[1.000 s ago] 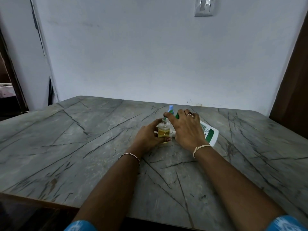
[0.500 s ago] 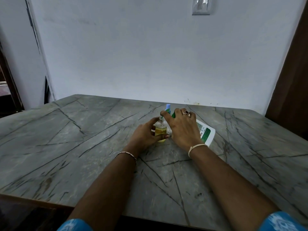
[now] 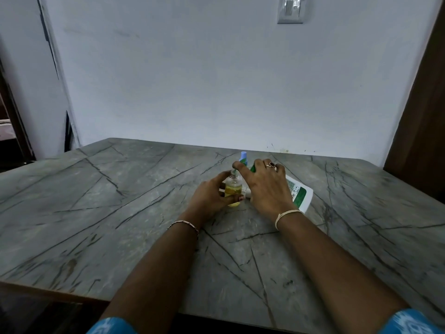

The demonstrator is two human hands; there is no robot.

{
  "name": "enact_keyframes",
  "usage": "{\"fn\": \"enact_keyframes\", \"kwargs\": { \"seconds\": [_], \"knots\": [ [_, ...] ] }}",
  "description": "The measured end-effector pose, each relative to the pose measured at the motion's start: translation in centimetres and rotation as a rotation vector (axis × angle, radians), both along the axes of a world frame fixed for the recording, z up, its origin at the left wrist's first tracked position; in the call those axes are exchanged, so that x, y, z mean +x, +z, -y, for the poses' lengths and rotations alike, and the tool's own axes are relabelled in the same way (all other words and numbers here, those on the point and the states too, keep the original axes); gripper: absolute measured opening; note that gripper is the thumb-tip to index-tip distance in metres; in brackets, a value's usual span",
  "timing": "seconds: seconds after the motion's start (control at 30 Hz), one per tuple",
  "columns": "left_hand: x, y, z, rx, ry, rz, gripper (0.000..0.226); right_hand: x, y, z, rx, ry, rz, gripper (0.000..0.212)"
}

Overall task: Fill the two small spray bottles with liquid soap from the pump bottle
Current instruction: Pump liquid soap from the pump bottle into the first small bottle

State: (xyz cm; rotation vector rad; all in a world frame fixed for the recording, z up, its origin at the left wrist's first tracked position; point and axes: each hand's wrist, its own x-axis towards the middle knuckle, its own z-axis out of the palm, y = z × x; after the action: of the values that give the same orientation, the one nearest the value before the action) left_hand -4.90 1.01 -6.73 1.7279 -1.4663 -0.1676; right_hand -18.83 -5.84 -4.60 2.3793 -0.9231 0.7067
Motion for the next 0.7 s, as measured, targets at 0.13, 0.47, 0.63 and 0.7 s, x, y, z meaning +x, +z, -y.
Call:
{"fn": "enact_keyframes", "kwargs": {
  "seconds": [0.13,0.47,0.63,0.7],
  "knots": [
    [-0.08,0.06,-0.12,-0.001,-0.007,-0.005,0.077,0.16,0.09,0.03,-0.006,0.001,0.012,0.071],
    [-0.13,0.10,-0.19,0.003,0.001,0.001,0.077,0.00,-0.09,0.01,-0.003,-0.003,0.001,0.077],
    [-0.07,0.11,-0.16,0.008,-0.006,0.004,0.076,0.17,0.35,-0.17,-0.036,-0.007,0.013,0.065],
    [-0.06,0.08,-0.10,0.010,0.001,0.008,0.076,0.07,0.40,-0.41,-0.035,-0.002,0.012,0.065]
  ]
}}
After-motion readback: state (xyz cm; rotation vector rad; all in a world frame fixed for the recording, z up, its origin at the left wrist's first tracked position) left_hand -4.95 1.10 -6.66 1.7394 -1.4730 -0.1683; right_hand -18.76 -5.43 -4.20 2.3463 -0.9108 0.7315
